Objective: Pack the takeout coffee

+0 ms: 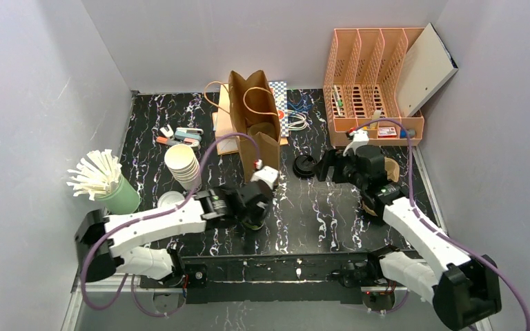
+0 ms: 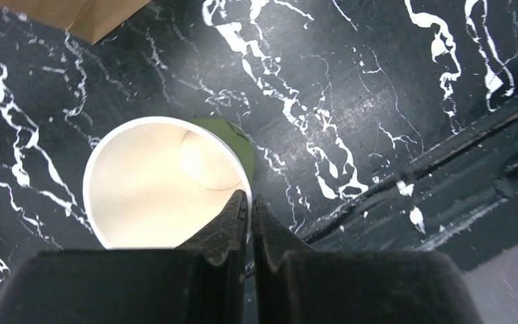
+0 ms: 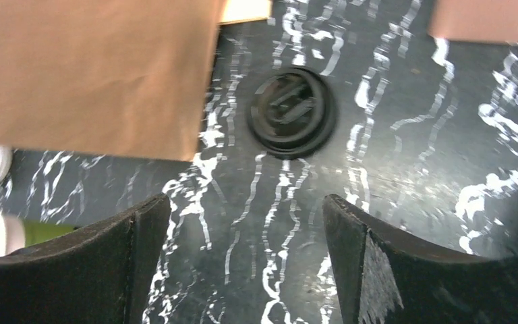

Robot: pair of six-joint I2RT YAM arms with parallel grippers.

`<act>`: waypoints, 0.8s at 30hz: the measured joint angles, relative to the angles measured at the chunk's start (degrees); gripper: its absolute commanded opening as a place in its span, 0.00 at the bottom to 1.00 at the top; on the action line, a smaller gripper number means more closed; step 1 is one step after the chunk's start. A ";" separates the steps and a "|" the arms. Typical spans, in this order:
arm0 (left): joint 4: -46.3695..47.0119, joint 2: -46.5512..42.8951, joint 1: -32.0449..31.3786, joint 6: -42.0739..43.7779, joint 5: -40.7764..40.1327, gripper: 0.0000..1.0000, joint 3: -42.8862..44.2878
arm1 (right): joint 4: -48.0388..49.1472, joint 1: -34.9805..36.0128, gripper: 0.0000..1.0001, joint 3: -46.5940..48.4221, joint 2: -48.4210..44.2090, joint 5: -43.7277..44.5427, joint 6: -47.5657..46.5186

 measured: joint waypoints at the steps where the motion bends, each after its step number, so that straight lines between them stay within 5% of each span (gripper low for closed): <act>1: 0.02 2.45 -2.16 -0.28 -2.43 0.02 0.96 | -0.33 -2.80 0.89 -0.02 1.11 -0.63 1.09; 4: 0.55 8.52 -6.23 -0.61 -7.30 0.09 3.98 | -1.99 -6.82 0.88 0.28 5.03 -1.70 3.50; 9: 0.74 15.21 -9.05 -0.07 -12.39 0.47 9.22 | -5.42 -7.45 0.88 1.07 9.29 -2.99 5.92; 13: -0.31 16.00 -9.44 0.17 -13.84 0.60 11.52 | -5.38 -7.45 0.91 1.07 8.28 -3.32 6.88; 20: -4.90 10.67 -9.46 -1.68 -14.43 0.59 13.14 | -9.29 -7.45 0.90 4.15 8.13 -0.85 8.57; 24: -10.56 1.84 -9.46 -4.94 -17.14 0.31 14.32 | -10.29 -7.45 0.90 4.48 6.75 0.48 8.72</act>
